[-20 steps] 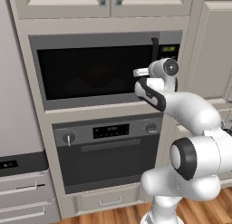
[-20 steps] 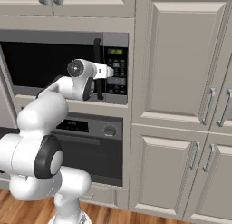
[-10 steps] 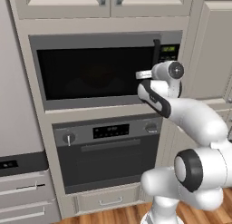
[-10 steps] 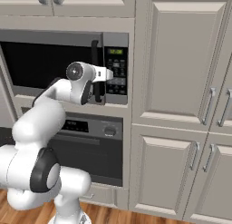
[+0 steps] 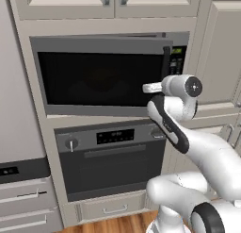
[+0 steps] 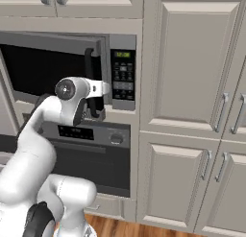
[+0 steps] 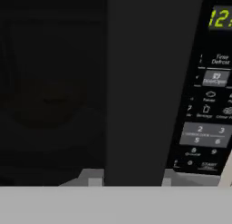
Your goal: The microwave is finished heating the fish and lemon wedge. Take the bowl containing the food and place it on the dining counter.
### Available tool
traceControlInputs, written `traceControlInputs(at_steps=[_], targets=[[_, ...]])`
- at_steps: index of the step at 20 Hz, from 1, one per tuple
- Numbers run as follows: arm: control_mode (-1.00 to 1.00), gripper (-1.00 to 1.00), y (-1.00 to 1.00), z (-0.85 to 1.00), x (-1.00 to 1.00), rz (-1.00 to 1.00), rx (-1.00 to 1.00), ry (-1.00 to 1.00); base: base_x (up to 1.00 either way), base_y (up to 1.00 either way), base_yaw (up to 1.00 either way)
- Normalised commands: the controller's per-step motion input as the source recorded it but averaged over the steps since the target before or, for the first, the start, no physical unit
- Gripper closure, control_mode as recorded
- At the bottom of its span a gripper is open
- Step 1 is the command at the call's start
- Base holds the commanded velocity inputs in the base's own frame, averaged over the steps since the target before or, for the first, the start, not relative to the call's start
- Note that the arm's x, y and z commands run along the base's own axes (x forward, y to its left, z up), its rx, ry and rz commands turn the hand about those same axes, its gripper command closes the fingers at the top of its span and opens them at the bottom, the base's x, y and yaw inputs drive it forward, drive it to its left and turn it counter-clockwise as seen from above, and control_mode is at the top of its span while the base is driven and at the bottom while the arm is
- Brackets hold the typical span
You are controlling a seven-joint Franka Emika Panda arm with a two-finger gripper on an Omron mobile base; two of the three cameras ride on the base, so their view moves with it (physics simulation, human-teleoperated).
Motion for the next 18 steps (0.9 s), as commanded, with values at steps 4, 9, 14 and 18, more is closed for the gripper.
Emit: traceControlInputs(at_steps=[4, 9, 14, 18], targets=[[-1.00, 1.00, 0.46, 0.41, -1.00, 0.01, 0.00, 0.00, 0.00, 0.00, 0.00], [-1.00, 1.00, 0.47, 0.49, -1.00, 0.00, 0.00, 0.00, 0.00, 0.00, 0.00], [-1.00, 1.00, 0.56, 0.43, -1.00, 0.00, 0.00, 0.00, 0.00, 0.00, 0.00], [-1.00, 1.00, 0.59, 0.43, -1.00, -0.01, 0.00, 0.00, 0.00, 0.00, 0.00]])
